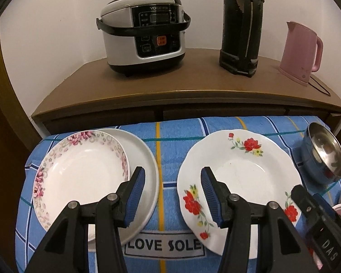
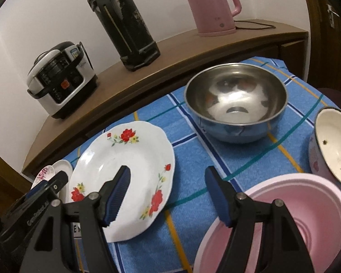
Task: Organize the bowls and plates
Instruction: 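Move both grippers to the rim of the red-flower white plate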
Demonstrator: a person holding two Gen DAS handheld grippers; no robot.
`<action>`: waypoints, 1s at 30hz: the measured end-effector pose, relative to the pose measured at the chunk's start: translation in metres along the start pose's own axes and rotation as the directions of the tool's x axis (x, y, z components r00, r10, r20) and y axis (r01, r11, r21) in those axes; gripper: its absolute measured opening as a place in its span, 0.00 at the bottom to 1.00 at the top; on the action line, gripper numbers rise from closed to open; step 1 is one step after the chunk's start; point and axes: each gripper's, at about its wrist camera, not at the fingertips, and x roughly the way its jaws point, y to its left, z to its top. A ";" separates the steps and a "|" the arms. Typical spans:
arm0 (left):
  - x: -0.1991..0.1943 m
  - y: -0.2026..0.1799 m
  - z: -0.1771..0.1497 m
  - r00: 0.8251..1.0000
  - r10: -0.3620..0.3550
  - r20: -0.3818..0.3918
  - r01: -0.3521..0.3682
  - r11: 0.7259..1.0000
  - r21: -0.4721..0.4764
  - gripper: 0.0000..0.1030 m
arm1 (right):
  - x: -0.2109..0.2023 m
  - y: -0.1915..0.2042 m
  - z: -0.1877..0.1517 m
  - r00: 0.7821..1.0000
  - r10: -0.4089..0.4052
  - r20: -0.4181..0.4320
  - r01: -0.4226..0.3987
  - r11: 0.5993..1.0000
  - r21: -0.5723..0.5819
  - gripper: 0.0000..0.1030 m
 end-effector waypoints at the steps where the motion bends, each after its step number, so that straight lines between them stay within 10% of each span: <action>1: 0.001 0.001 0.000 1.000 0.001 -0.001 -0.001 1.000 -0.003 0.52 | 0.002 0.001 0.000 1.000 0.002 -0.003 -0.002 1.000 -0.005 0.67; 16: 0.009 0.003 0.011 1.000 0.004 0.007 -0.004 1.000 -0.017 0.52 | -0.034 -0.007 0.013 0.986 -0.092 0.142 0.097 0.995 -0.028 0.71; 30: 0.038 -0.005 0.018 0.998 -0.046 -0.049 0.046 0.999 0.006 0.52 | 0.014 0.008 0.012 0.998 -0.069 0.013 0.070 0.997 -0.043 0.68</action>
